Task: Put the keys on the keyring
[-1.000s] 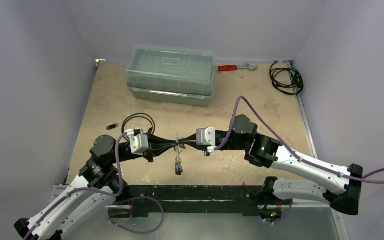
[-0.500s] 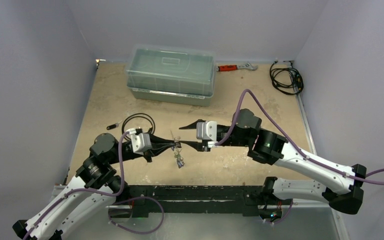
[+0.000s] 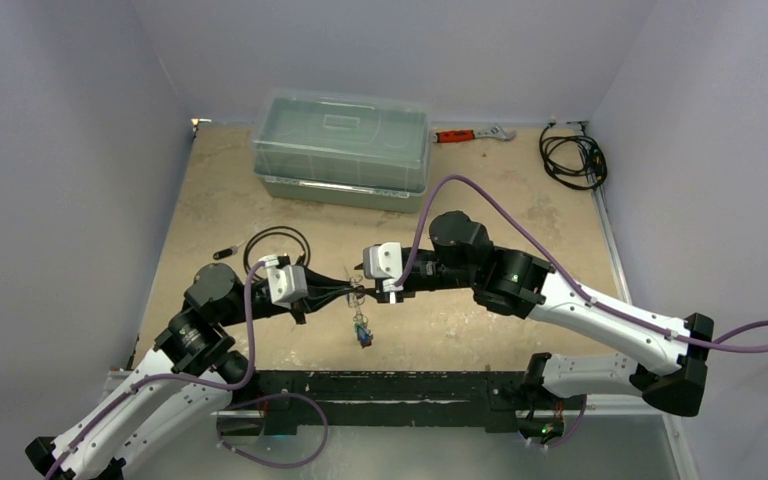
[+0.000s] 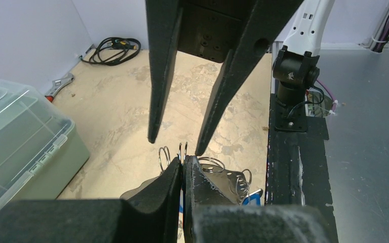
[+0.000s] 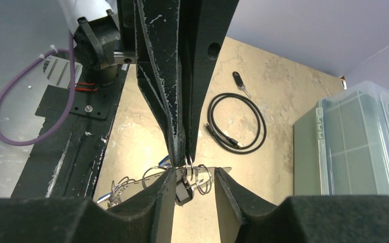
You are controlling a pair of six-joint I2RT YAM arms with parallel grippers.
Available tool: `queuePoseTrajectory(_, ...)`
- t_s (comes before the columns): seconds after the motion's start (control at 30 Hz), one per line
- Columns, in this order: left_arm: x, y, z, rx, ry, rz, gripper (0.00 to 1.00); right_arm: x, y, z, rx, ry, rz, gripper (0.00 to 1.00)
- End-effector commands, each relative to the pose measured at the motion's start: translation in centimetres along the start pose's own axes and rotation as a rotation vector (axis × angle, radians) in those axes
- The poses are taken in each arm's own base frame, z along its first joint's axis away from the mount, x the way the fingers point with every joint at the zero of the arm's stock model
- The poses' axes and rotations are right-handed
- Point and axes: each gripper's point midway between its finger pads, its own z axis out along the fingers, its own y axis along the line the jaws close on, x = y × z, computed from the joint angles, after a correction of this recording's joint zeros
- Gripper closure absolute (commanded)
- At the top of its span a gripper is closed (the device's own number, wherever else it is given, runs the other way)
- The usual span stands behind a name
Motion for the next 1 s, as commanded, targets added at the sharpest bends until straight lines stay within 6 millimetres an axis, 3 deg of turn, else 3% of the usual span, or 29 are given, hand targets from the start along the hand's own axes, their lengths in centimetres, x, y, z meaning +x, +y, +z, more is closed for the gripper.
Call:
queuePoseTrajectory(0.0,-3.1,0.1,-0.2,0.004,-0.075,0.063,1.0,-2.2,-0.5,-0.3,-0.007,-0.052,-0.027,0.66)
queuePoseTrajectory(0.23,-3.0,0.1,-0.1,0.008,-0.072,0.061,1.0,-2.0,-0.3,0.2,-0.018,-0.056,-0.025,0.7)
queuePoseTrajectory(0.67,-2.6,0.0,0.2,0.018,-0.06,0.041,1.0,-1.5,-0.1,0.9,-0.028,-0.066,-0.027,1.0)
queuePoseTrajectory(0.77,-2.7,-0.1,0.1,0.025,-0.065,0.045,1.0,-2.0,-0.7,0.7,0.018,-0.094,-0.033,1.0)
queuePoseTrajectory(0.9,-3.2,1.0,-0.4,-0.059,-0.086,0.057,0.56,-2.4,-2.9,-0.3,0.173,-0.139,-0.032,1.0)
queuePoseTrajectory(0.97,-3.5,1.5,-0.9,-0.106,-0.105,0.073,0.47,-2.5,-3.4,-0.8,0.223,-0.154,-0.032,1.0)
